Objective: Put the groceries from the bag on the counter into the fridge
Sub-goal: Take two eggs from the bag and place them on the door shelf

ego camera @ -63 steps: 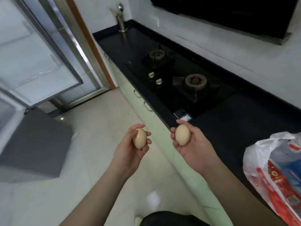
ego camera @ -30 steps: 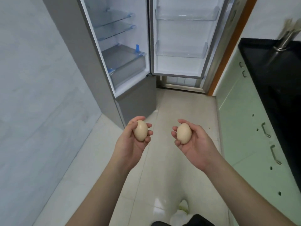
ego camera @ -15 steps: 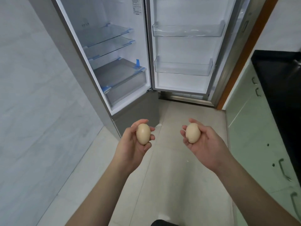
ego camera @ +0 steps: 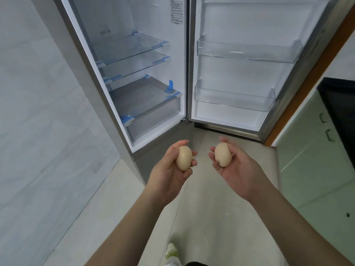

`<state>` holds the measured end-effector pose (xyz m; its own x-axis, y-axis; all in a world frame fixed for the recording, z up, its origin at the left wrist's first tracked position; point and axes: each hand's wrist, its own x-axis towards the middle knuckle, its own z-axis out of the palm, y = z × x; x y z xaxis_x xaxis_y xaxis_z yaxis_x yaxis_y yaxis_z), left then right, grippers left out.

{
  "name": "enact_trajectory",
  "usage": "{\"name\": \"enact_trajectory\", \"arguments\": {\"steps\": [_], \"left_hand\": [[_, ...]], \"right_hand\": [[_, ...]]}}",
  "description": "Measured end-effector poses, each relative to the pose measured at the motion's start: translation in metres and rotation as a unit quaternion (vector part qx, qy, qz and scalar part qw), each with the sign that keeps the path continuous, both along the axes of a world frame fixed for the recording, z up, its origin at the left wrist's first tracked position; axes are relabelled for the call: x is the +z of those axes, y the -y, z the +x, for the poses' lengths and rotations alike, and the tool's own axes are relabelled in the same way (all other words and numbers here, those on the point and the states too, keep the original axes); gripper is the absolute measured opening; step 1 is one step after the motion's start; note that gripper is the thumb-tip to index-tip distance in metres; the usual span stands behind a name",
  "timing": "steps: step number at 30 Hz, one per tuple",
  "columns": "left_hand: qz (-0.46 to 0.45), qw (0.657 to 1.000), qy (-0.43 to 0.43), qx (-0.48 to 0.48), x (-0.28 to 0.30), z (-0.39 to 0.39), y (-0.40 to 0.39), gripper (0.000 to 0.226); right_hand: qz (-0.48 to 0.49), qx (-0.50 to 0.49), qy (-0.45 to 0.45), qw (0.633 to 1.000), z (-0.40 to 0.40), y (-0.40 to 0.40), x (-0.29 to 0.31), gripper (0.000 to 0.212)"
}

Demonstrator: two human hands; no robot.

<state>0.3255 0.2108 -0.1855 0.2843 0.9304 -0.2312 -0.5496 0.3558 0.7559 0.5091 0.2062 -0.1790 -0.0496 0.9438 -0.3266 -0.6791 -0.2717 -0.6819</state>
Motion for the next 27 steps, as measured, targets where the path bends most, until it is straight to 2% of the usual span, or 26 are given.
{"name": "enact_trajectory", "arguments": {"steps": [7, 12, 20, 27], "left_hand": [[0.036, 0.998, 0.023, -0.047, 0.018, -0.031, -0.104, 0.025], [0.046, 0.996, 0.034, -0.065, 0.017, -0.024, -0.153, 0.023], [0.084, 0.990, -0.022, -0.109, 0.018, 0.022, -0.235, 0.031], [0.113, 0.986, -0.069, -0.098, 0.039, 0.089, -0.304, 0.029]], "right_hand": [[0.034, -0.028, 0.033, 0.999, -0.029, -0.087, 0.018, 0.025], [0.047, -0.040, 0.085, 0.995, -0.032, -0.126, 0.019, 0.025], [0.057, -0.113, 0.089, 0.988, 0.020, -0.193, 0.021, 0.026], [0.087, -0.127, 0.191, 0.970, 0.084, -0.258, 0.026, 0.024]]}}
